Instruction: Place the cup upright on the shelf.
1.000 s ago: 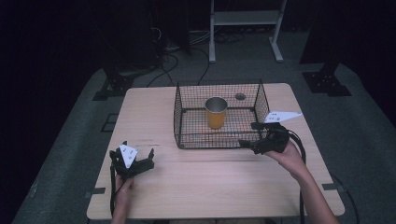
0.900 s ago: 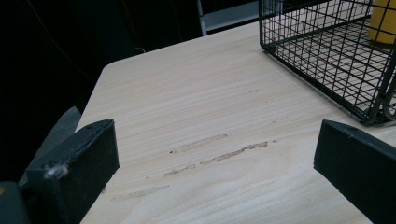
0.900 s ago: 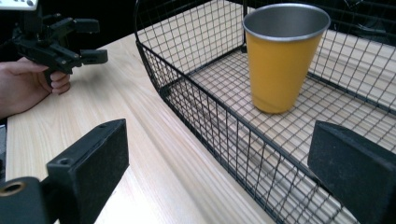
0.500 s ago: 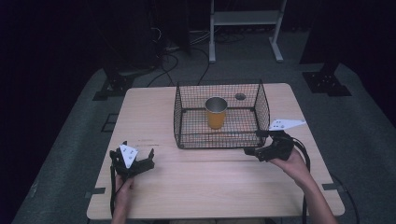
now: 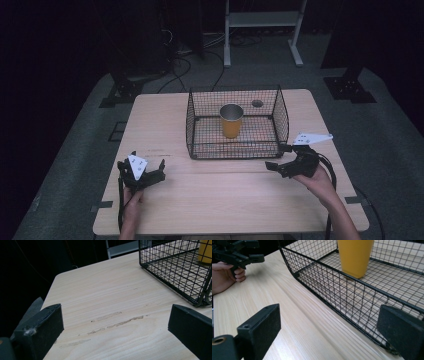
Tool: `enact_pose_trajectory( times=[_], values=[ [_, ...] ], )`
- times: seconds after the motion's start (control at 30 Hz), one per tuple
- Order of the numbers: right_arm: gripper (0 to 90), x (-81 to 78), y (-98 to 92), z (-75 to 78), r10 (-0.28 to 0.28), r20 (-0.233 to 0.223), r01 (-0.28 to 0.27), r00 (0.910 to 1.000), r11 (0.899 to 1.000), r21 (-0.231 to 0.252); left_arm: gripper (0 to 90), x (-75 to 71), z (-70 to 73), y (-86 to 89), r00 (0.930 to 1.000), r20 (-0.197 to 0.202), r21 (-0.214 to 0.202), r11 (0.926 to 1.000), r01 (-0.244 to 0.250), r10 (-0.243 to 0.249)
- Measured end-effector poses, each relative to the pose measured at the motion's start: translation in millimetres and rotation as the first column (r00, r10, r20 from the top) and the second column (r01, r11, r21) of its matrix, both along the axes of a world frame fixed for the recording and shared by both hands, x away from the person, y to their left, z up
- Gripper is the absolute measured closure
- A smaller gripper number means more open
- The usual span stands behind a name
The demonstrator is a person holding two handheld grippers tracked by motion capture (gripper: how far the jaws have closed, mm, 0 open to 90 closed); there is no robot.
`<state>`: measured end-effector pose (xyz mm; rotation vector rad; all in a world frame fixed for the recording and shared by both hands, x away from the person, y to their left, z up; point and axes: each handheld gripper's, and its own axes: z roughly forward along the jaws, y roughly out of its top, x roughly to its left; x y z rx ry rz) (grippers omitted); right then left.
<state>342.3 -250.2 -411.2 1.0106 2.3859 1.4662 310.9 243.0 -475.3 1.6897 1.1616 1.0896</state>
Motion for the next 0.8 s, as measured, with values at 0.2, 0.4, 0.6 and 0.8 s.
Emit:
enact_pose_trajectory(
  times=[0.2, 0.4, 0.6, 0.8],
  values=[
    [4.7, -5.9, -7.0, -3.7, -0.022, 0.002, 0.022, 0.9998, 1.000, 0.013, 0.0, -0.1, 0.0, -0.2, 1.0000, 0.000, 0.002, 1.0000, 0.000, 0.000],
    [4.9, -10.4, -11.4, -6.9, -0.035, 0.007, 0.035, 0.9994, 0.999, 0.013, 0.0, -0.1, 0.0, -0.2, 1.0000, 0.000, 0.002, 1.0000, -0.001, 0.001],
    [4.9, -18.5, -19.7, -13.9, -0.054, 0.001, 0.054, 0.9985, 0.998, 0.018, 0.0, -0.1, 0.0, -0.2, 1.0000, 0.000, 0.002, 1.0000, -0.001, 0.001],
    [4.9, -23.8, -28.1, -21.6, -0.078, -0.004, 0.078, 0.9970, 0.997, 0.017, 0.0, -0.1, 0.0, -0.3, 1.0000, 0.000, 0.005, 1.0000, -0.001, 0.001]
  ],
)
